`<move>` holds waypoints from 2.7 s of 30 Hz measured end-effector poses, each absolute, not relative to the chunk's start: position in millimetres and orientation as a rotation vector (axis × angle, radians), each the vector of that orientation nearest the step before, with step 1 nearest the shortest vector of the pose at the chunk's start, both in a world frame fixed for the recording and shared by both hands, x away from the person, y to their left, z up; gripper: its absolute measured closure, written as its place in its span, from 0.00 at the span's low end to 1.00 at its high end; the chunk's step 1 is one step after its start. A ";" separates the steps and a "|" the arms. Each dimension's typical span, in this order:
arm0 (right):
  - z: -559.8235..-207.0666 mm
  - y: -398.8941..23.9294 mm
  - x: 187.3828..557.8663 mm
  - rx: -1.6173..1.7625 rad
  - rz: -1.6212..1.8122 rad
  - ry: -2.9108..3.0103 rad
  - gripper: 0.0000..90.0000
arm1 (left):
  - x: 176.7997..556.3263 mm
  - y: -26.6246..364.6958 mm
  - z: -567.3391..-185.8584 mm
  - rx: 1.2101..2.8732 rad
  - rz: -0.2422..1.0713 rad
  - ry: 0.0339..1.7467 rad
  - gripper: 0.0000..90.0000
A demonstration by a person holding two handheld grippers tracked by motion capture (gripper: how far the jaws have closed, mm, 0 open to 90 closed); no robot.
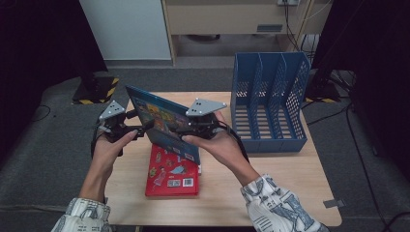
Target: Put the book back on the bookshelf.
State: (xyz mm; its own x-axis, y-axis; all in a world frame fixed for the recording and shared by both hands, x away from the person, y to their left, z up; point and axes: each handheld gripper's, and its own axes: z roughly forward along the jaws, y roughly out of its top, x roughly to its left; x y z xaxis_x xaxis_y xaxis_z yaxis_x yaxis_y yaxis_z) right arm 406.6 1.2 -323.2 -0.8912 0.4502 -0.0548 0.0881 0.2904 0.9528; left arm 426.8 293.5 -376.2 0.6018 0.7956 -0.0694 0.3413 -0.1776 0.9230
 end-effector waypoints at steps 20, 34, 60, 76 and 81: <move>-311.3 -3.2 415.1 0.492 1.695 2.216 0.73 | 426.4 285.3 -377.4 1.790 0.539 0.917 0.18; -312.2 0.7 419.0 0.507 1.722 2.224 0.78 | 425.9 285.2 -377.5 1.787 0.530 0.917 0.18; -309.3 -9.0 425.5 0.594 1.752 2.180 0.91 | 410.5 302.3 -403.5 1.752 0.506 1.015 0.10; -302.2 -27.0 431.9 0.664 1.766 2.122 0.92 | 405.8 318.5 -465.4 1.837 0.555 1.197 0.09; -300.1 -33.6 434.1 0.688 1.753 2.108 0.92 | 405.6 324.3 -475.6 1.912 0.643 1.225 0.09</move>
State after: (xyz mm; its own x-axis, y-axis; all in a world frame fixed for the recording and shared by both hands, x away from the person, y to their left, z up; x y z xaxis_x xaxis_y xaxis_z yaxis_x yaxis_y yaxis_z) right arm 434.1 -33.6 -300.1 -0.8351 0.5464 0.0633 0.1620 0.1343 0.9776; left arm 405.6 324.3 -475.6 0.4120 0.9111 0.0120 0.5272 -0.2491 0.8124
